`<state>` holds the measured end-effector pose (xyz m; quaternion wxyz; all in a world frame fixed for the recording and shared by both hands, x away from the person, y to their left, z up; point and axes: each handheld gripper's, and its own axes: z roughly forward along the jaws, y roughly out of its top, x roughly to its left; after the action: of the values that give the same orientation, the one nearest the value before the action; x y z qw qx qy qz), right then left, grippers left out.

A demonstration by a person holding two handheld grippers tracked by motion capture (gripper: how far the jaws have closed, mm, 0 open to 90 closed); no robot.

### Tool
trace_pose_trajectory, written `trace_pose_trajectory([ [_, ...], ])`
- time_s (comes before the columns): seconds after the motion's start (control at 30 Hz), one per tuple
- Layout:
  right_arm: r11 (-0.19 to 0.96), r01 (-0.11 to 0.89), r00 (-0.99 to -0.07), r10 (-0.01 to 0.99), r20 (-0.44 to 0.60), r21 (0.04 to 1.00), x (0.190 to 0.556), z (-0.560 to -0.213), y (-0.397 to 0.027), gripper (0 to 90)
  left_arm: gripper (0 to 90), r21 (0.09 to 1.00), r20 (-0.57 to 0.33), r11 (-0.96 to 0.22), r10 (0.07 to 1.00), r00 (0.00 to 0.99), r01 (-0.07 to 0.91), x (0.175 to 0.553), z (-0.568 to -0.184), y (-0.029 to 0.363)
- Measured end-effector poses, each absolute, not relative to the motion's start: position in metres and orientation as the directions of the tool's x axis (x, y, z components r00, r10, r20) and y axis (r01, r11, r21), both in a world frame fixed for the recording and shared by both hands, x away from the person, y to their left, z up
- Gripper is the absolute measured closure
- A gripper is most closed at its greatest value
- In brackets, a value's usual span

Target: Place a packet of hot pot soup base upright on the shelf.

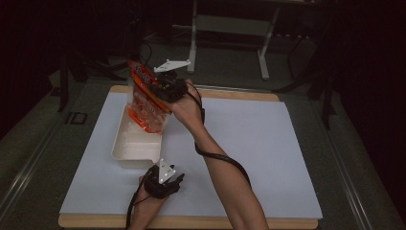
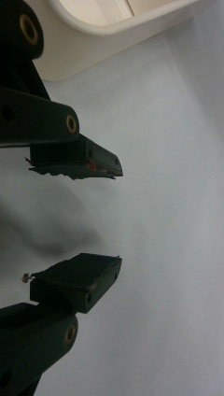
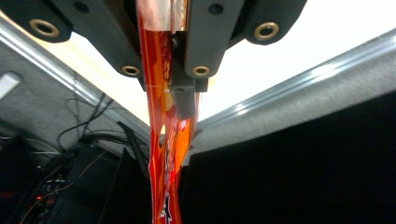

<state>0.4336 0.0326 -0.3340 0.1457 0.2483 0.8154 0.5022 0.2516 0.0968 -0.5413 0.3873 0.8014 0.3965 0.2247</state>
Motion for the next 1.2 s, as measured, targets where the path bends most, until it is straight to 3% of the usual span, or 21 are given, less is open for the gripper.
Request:
trace_pose_trajectory([
  [0.63, 0.434, 0.240, -0.837, 0.545, -0.042, 0.868, 0.433, -0.337, 0.057, 89.9, 50.3, 0.802, 0.044, -0.377, 0.811, 0.584, 0.463, 0.251, -0.541, 0.098],
  [0.67, 0.489, 0.241, -0.837, 0.543, -0.076, 0.838, 0.434, -0.350, 0.063, 89.8, 50.3, 0.802, 0.045, -0.378, 0.810, 0.584, 0.462, 0.251, -0.541, 0.098],
  [0.83, 0.455, 0.308, -0.824, 0.566, -0.005, 0.835, 0.440, -0.365, 0.066, 89.7, 50.3, 0.802, 0.045, -0.378, 0.810, 0.584, 0.462, 0.251, -0.541, 0.098],
  [1.03, 0.484, 0.322, -0.822, 0.570, -0.013, 0.814, 0.442, -0.363, 0.075, 89.8, 50.3, 0.804, 0.038, -0.372, 0.811, 0.584, 0.464, 0.252, -0.541, 0.098],
  [1.2, 0.444, 0.406, -0.799, 0.597, 0.074, 0.799, 0.456, -0.371, 0.080, 90.0, 50.3, 0.803, 0.035, -0.371, 0.810, 0.585, 0.466, 0.252, -0.541, 0.099],
])
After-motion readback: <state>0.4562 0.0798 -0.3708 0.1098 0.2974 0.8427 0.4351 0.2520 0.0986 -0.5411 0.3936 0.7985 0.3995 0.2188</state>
